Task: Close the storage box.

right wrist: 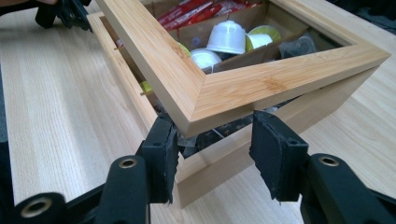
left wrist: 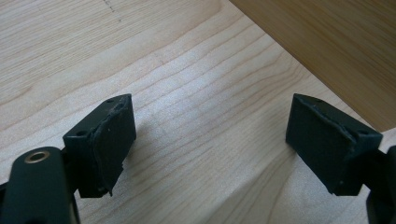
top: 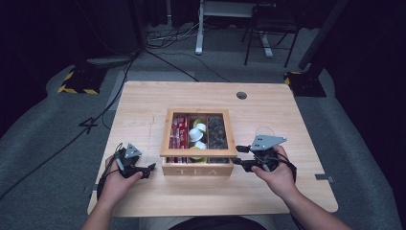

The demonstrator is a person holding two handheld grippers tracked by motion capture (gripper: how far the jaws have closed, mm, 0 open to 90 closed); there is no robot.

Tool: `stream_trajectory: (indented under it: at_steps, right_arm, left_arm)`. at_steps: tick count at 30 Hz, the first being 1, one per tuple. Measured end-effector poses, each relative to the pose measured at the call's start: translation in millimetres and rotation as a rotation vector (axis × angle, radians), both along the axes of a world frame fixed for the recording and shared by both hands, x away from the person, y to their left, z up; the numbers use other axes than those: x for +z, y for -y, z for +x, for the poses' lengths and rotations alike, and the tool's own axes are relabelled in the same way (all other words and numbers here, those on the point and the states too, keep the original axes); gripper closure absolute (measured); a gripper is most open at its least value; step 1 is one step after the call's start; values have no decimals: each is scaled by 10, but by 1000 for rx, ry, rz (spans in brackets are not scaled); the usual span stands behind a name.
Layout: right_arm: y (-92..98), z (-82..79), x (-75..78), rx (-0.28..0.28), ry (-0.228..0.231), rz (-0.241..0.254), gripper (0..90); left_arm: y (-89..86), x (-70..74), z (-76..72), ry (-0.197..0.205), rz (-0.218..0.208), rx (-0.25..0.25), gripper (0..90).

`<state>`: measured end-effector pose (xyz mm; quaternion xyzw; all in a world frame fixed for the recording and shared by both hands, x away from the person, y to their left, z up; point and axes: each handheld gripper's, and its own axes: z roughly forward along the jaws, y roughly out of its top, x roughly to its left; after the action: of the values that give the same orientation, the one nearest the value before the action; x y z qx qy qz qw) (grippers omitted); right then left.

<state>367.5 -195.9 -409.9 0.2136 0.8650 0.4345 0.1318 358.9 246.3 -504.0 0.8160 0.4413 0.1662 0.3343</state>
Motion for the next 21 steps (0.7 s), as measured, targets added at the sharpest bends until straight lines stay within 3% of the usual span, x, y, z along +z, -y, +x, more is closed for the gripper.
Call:
stream_trajectory:
  at_steps: [7,12,21]
  right_arm:
    - [-2,-20,-106,-6,-16,-1,525]
    - [-12,8,-205,15,-83,17,555]
    - [-14,-19,-229,7,-90,1,554]
  left_arm:
    - [2,-1,0,-1,-2,-1,164]
    - [2,-1,0,0,-1,-1,165]
    - [2,-1,0,0,-1,0,164]
